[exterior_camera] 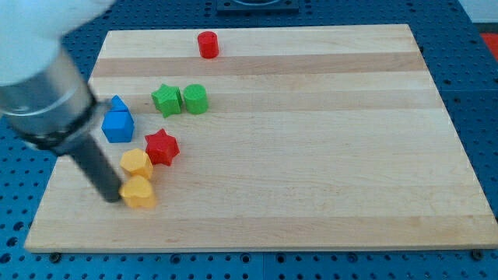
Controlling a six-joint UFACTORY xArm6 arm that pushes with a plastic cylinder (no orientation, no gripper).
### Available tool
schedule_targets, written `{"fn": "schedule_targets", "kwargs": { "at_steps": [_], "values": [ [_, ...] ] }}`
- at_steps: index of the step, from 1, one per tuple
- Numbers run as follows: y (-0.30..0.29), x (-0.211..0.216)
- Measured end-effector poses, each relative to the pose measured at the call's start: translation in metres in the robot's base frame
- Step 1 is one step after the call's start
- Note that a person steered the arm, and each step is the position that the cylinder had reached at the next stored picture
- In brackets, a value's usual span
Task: Slide yellow hexagon into green circle
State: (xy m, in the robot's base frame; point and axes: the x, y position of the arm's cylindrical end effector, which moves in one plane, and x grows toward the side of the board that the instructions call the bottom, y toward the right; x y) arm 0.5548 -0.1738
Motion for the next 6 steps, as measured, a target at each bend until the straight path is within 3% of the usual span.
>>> {"fn": "schedule_targets", "kwargs": {
  "at_steps": [2, 4, 6],
  "values": [
    [0.176, 0.000],
    [0.168, -0.010],
    [0.103, -0.040]
  ]
}}
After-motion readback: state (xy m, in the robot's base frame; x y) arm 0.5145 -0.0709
